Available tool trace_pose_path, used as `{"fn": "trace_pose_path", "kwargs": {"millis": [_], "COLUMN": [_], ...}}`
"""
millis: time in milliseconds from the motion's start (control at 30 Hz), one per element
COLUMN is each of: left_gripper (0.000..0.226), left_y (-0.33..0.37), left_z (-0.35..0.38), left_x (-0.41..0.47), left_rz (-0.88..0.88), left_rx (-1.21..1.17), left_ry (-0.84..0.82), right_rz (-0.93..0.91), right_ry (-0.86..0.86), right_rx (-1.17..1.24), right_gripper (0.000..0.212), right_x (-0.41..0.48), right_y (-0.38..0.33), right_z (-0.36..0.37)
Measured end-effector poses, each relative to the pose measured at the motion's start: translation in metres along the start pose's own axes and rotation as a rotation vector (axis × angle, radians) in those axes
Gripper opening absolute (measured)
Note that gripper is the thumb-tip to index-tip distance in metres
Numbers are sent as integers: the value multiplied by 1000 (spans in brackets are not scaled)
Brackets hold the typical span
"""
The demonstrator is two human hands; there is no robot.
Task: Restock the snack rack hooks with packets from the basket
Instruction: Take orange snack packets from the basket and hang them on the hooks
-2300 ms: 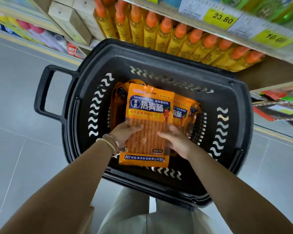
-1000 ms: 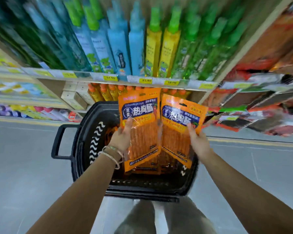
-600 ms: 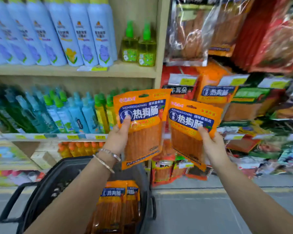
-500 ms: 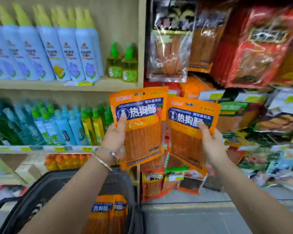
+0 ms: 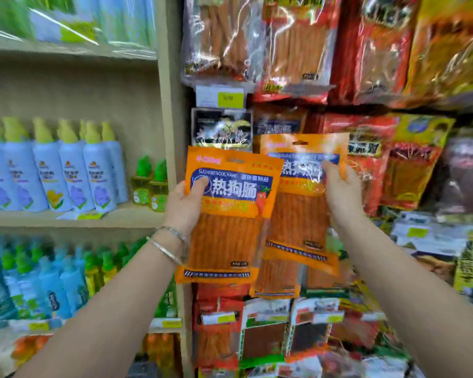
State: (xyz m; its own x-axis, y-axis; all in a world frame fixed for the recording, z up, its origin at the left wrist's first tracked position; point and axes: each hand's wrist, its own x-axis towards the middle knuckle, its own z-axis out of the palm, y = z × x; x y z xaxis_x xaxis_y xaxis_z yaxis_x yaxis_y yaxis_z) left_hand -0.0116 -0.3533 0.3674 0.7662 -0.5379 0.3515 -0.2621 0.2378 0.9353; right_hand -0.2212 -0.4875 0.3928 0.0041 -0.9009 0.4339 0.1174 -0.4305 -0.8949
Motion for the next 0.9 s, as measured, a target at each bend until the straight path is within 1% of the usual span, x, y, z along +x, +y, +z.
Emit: {"fn": "trace_pose_path", "kwargs": {"millis": [67,100,133,167,200,267,300,333,433,533,567,600,633,700,733,767,833,900], "left_gripper": [29,31,31,29,28,30,32,34,31,33,35,40,51,77,86,89,88,89], "left_y": [4,5,7,9,10,12,12,12,11,11,10,10,11,14,16,17,20,22], "left_z": [14,22,28,35,41,51,56,60,72,77,78,80,82,85,88,90,94,99], "left_x": [14,21,28,35,43,58,64,69,83,93,96,97,98,97,96,95,92,89], "left_rz": [21,31,46,62,74,84,93,99,91,63,49,40,31,27,22,19,14,4], "left_rx": [1,-11,-26,-36,-45,-46,-41,-32,-8,-16,-38,-50,-41,-18,-17,-27,-51,-47], "left_ry": [-10,-21,-37,-58,-79,-112,-125,-136,-183,-208,-228,-241,-240,-221,-214,-213,-220,-209], "right_rz": [83,103,110,106,90,85,83,83,91,136,136,132,127,108,73,17,-110,-229], "right_ry": [4,-5,-22,-38,-49,-80,-80,-72,-81,-105,-109,-121,-136,-133,-121,-103,-62,-46], "right_rx": [54,53,39,22,14,58,77,91,92,81,105,120,138,133,93,25,-91,-156], "right_gripper": [47,56,61,60,54,28,18,15,14,33,27,15,8,11,13,16,26,37], "right_x": [22,33,44,55,64,81,91,98,119,132,135,136,138,139,139,140,142,134], "right_y": [-7,-9,-11,-13,-15,-19,-19,-19,-15,-7,-4,-2,0,4,6,11,20,25], "right_z": [6,9,13,16,20,27,30,32,38,42,44,44,44,43,43,42,39,34]}}
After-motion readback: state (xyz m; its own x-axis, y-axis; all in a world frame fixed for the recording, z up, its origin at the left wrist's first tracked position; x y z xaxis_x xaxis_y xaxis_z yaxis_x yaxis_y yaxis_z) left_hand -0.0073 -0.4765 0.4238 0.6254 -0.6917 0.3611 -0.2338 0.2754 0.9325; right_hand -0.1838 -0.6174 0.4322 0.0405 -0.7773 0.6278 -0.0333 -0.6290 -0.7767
